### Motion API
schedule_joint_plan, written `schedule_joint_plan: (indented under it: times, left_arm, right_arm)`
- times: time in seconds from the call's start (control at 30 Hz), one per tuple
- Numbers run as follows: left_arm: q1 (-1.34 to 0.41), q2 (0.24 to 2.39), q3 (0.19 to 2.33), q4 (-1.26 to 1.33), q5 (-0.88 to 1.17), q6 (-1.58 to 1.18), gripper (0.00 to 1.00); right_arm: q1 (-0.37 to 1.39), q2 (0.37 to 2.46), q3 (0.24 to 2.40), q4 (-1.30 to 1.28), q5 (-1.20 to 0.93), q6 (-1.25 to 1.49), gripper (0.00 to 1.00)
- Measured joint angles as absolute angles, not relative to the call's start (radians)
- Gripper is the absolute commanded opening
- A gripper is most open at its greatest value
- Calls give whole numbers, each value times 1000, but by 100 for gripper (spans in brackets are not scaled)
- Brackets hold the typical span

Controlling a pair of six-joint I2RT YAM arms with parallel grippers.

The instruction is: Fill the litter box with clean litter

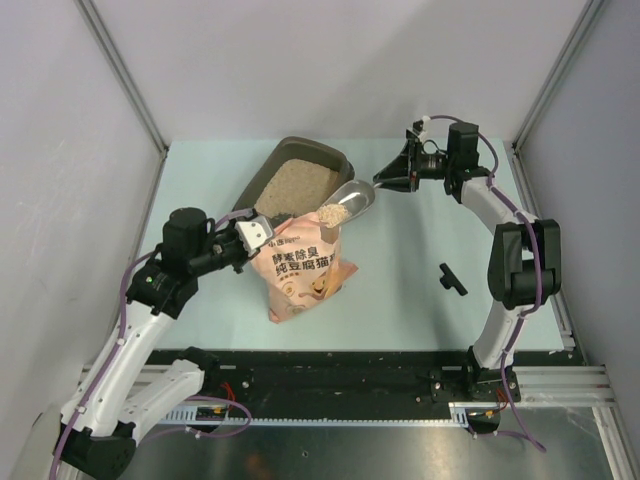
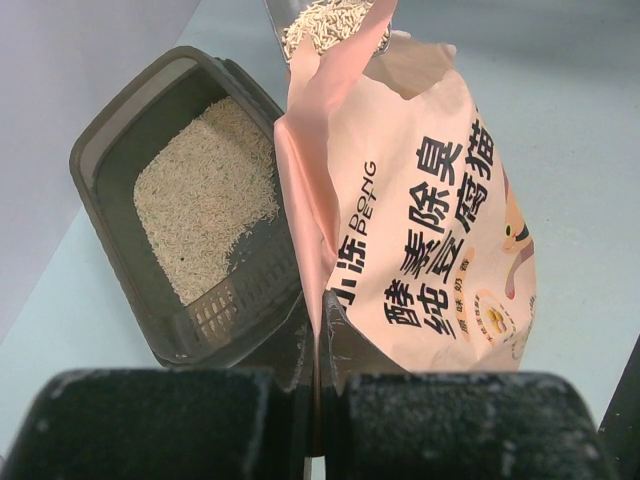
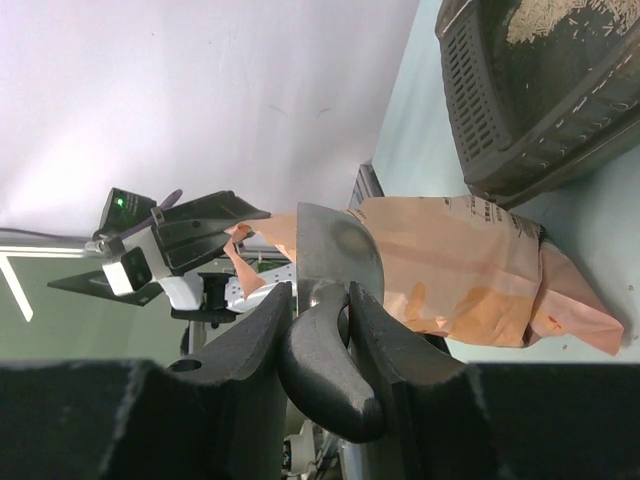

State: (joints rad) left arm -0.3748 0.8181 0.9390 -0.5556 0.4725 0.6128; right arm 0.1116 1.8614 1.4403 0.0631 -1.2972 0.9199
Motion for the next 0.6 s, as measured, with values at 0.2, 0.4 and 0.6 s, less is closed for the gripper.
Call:
schedule_joint_plan:
  times: [0.2,0.4,0.6]
  left_arm:
    - [-375,818,939,-558,468,628,0]
    - [-375,813,939,-564,465,630,0]
    - [-375,787,925,-574,464,628,0]
  right_arm:
    - [112,1876,1448,98,-1299,944,0]
    - [120,1925,1508,104,-1300,955,0]
    - [134,2033,1678,97,-1298,950,0]
